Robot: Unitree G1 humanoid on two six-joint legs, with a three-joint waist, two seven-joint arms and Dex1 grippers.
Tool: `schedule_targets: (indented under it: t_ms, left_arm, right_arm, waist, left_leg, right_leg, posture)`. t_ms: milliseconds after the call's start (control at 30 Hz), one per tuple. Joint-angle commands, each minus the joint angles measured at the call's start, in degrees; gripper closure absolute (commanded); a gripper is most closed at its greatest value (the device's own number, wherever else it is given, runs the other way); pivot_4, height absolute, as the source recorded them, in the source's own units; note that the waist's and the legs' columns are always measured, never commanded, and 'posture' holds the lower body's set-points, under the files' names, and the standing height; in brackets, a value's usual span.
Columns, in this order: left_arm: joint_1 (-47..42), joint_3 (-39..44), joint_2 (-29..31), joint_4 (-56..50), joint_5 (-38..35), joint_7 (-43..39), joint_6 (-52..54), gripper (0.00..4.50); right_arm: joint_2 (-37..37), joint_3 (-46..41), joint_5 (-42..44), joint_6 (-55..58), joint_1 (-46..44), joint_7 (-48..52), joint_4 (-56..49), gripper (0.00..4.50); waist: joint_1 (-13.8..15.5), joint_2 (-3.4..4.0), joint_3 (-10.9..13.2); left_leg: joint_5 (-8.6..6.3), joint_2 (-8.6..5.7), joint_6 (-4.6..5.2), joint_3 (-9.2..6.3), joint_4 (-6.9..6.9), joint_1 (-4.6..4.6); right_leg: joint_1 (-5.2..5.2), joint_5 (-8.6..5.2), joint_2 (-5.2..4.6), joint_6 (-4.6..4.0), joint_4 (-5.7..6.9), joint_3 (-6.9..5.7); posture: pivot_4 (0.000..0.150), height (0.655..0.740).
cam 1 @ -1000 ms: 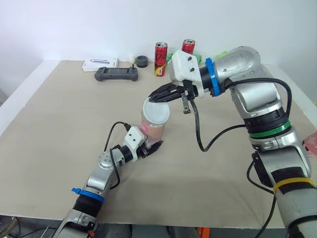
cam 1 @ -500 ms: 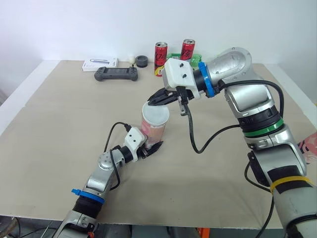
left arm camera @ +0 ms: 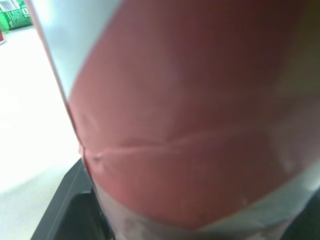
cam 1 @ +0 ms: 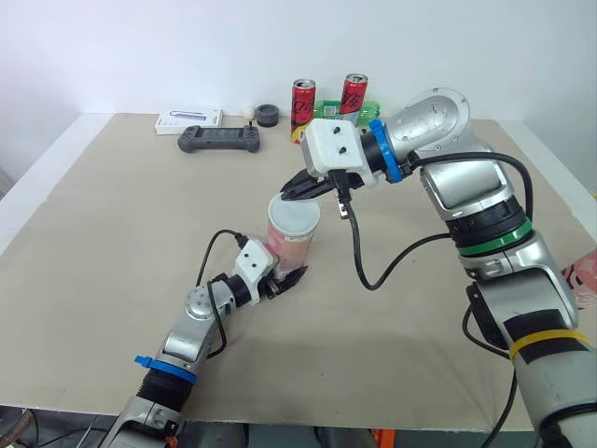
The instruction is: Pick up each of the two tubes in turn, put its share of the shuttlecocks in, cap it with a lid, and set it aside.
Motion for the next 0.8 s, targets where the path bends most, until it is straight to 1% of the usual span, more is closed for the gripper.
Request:
schedule_targets:
  t_ms: [33,400,800]
  left_arm:
    - [1.32,-0.52,0.32,2.14,1.6,0.71,1.54,1.56]
    - [1.18,-0.44,0.32,2.18,1.73,0.61,1.49,1.56]
    - [1.37,-0.4,0.41,1.79,1.77,0.56,1.76,1.56]
  right_arm:
    - [-0.79,-0.06,-0.68,-0.92,-1.75,1.52,-1.21,4.48]
    - [-0.16,0.71,-2.37,-2.15,-1.0,2.28,-3.3,4.48]
    - [2.27,0.89,-5.37,-4.76,-1.74,-0.11,0.83,4.48]
  waist:
    - [0.0,0.0,0.0]
    - [0.0,0.0,0.0]
    - [-0.01,0.0,0.0]
  left_leg:
    - [0.0,0.0,0.0,0.0,0.0,0.0]
    - [0.0,0.0,0.0,-0.01,0.0,0.0]
    - [0.0,0.0,0.0,-0.02,-0.01,0.03]
  right_leg:
    - [0.0,0.0,0.0,0.0,0.0,0.0]
    - [0.0,-0.01,0.0,-0.01,0.0,-0.01]
    - [0.0,-0.01,0.0,-0.01,0.0,-0.02]
  posture:
    - [0.15,0.74]
    - [0.15,0.74]
    - [0.15,0.74]
